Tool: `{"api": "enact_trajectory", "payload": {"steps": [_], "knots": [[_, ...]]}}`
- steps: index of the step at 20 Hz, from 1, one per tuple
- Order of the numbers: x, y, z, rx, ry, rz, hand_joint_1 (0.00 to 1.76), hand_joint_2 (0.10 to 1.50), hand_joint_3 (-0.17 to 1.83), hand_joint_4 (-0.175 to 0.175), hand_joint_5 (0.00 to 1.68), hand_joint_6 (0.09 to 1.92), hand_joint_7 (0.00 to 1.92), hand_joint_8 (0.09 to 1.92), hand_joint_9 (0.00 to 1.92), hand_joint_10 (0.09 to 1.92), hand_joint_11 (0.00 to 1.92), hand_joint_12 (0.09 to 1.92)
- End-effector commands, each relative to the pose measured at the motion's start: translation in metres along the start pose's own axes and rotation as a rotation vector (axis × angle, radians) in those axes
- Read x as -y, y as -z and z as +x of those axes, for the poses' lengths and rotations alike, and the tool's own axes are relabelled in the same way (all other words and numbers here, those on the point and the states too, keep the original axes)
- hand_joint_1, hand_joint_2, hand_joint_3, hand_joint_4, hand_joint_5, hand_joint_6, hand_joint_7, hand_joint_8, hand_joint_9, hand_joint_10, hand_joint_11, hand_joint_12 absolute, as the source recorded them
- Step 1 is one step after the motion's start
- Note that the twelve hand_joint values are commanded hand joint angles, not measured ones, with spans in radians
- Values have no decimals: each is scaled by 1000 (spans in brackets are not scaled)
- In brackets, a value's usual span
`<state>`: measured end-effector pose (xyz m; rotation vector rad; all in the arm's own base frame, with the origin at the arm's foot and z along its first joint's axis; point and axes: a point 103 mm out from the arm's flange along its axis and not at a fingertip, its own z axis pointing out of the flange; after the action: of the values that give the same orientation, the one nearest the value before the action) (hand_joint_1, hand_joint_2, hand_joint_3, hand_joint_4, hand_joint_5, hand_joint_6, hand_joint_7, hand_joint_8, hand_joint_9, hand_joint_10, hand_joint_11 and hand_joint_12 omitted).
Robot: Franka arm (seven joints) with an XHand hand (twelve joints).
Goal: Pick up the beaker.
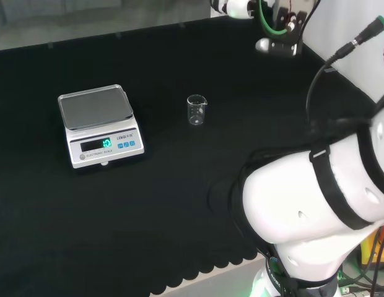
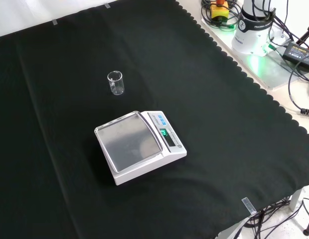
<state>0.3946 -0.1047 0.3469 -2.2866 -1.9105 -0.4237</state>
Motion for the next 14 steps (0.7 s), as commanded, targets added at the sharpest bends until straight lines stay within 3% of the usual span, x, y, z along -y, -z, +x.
{"api": "enact_trajectory", "payload": {"steps": [1,7,14], "knots": [[-10,-48,-18,13,-32,32,134,968,273,-48,228,87,0,744,0,741,0,1502],[-16,-80,-10,38,-35,82,144,970,264,-51,238,87,0,774,0,761,0,1512],[-20,-111,-8,15,-41,138,148,972,261,-52,243,87,0,781,0,766,0,1515]]}}
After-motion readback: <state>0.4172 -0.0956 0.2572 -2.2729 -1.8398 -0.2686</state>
